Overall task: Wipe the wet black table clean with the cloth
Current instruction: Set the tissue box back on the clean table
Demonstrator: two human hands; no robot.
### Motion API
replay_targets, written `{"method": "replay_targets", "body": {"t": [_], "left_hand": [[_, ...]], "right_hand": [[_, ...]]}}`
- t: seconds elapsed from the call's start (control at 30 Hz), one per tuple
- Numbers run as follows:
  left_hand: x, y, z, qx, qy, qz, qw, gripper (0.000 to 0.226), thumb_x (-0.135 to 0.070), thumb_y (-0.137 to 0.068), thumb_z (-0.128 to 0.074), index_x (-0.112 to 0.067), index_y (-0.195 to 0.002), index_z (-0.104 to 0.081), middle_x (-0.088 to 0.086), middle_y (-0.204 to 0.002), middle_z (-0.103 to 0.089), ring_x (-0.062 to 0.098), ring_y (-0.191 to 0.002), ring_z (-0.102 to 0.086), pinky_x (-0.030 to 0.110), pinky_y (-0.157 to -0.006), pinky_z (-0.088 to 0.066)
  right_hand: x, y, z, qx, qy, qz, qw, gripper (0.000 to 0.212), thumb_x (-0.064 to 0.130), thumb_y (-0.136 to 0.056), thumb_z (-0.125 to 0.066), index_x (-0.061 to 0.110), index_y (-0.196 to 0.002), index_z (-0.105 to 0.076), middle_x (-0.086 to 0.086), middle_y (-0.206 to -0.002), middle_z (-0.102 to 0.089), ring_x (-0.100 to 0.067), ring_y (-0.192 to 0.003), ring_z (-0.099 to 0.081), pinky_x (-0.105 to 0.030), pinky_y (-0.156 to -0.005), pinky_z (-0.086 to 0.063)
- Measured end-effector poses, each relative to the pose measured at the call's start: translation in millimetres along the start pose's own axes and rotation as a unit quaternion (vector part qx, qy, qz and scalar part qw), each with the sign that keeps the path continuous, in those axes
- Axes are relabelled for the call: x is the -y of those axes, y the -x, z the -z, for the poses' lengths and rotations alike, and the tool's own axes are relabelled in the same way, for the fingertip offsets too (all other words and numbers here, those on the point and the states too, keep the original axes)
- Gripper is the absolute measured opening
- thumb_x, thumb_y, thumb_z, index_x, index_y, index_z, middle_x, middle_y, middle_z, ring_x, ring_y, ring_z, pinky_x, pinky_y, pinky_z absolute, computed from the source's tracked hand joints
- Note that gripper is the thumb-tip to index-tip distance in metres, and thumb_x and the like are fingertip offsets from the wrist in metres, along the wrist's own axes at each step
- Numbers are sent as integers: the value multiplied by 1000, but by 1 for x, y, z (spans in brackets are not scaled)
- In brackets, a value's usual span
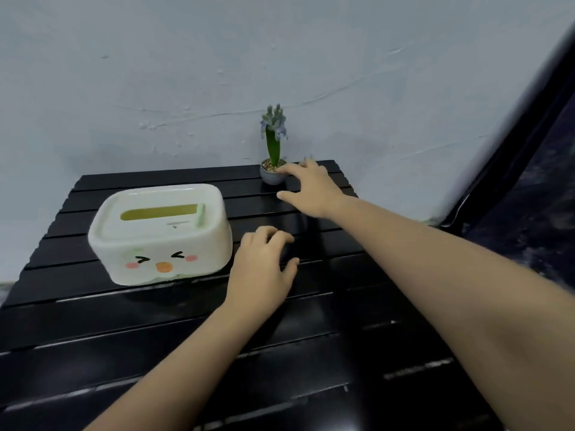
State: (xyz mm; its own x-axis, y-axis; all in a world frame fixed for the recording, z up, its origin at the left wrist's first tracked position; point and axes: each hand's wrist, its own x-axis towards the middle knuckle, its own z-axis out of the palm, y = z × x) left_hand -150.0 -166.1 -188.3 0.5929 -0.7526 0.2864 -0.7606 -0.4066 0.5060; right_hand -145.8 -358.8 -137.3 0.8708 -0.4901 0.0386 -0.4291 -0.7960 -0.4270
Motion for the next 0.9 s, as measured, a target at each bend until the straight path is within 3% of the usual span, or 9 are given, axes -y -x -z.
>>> {"method": "replay_targets", "body": {"t": [0.23,0.43,0.67,0.9], "left_hand": [[7,1,-12,-24,-57,-21,998,21,-36,-83,-64,-22,-99,-65,-3,-109,-62,22,-98,-55,37,-80,-50],[8,2,-12,-15,-61,-23,998,23,-37,-85,-61,-24,-103,-65,-4,-113,-61,20,-102,-55,35,-82,-50],[8,9,-5,9,-66,-24,998,27,-35,-87,-60,-23,-110,-65,-3,-116,-61,21,-104,-56,35,-87,-50],[5,52,18,13,-73,5,997,22,-30,-88,-63,-22,-108,-68,-2,-115,-62,21,-102,-59,33,-84,-51]], "right_hand": [[-2,-49,-30,8,-19,0,1000,59,44,-90,-64,38,-145,-41,-16,-153,-26,-39,-140,-23,-49,-112,-29],[-4,-64,-43,-27,-100,22,994,40,23,-90,-67,27,-128,-55,-11,-121,-44,-34,-116,-46,-46,-106,-42],[6,-12,-36,-60,-133,72,987,43,22,-88,-69,28,-129,-57,-5,-122,-43,-26,-120,-44,-40,-108,-40],[18,64,-36,-17,-134,91,987,44,26,-88,-71,32,-130,-58,1,-120,-43,-20,-118,-46,-37,-106,-42]]}}
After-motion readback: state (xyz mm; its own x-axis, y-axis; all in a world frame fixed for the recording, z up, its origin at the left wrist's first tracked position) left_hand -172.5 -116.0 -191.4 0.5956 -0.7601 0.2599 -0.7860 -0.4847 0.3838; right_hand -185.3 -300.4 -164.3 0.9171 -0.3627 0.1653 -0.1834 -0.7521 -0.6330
